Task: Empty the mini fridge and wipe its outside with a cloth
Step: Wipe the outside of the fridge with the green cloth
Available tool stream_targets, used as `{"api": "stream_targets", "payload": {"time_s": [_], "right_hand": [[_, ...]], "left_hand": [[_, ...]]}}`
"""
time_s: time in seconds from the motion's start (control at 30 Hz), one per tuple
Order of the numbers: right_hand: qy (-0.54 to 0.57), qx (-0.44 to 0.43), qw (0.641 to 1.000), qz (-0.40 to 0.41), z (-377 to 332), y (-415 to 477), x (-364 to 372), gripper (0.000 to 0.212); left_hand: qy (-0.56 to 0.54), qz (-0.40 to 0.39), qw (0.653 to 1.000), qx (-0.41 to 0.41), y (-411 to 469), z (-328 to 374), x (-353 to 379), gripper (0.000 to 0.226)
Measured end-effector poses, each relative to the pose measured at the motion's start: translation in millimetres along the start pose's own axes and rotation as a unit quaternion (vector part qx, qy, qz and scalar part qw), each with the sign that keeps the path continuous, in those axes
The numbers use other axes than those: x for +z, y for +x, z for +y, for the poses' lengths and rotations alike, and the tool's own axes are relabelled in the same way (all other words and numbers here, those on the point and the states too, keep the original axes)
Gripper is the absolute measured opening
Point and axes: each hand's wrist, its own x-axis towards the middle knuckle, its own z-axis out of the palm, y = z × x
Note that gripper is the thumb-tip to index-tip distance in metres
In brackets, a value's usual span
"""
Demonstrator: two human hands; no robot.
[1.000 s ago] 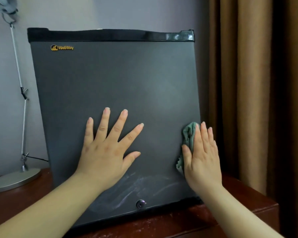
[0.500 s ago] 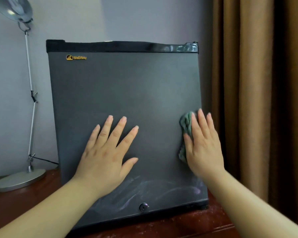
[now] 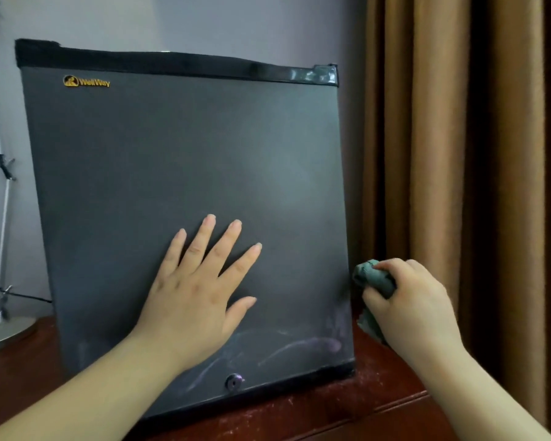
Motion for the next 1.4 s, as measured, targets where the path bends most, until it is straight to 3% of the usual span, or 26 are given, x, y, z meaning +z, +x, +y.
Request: {"api": "stream_targets", "payload": {"time_s": [0.1,0.2,0.33,0.43,0.63,0.83,1.07,1.27,1.4], "right_hand": [[-0.006,-0.026,0.999,-0.047,-19,6,8,0.040],[0.055,-0.064,0.994,-0.071,-23,10,26,0.037],[0.030,-0.162,0.986,0.031,-6,7,48,0.033],[0.049,-0.150,0.985,0.064,0,6,62,0.041],[0.069,-0.134,0.983,0.108,2,1,82,0.033],[0.024,-0.136,0.990,0.040,27,-43,89,0.035],[0.044,-0.093,0.992,-0.070,18,-47,71,0.038],[0.042,-0.125,0.981,-0.142,38,-68,61,0.033],[0.094,-0.110,0.984,-0.099,34,-59,55,0.031]], "left_hand": [[0.004,0.013,1.000,0.000,1,1,2,0.067],[0.005,0.025,1.000,0.004,0,-2,4,0.066],[0.004,0.046,0.999,0.006,2,-2,7,0.065],[0.004,0.052,0.999,0.002,2,-1,10,0.065],[0.004,0.068,0.998,0.003,3,0,12,0.066],[0.005,0.065,0.998,-0.004,3,3,12,0.067],[0.009,0.040,0.999,-0.004,1,1,8,0.067],[0.002,0.023,1.000,0.010,-8,-2,6,0.065],[0.011,0.002,1.000,0.025,-18,-7,7,0.066]]}}
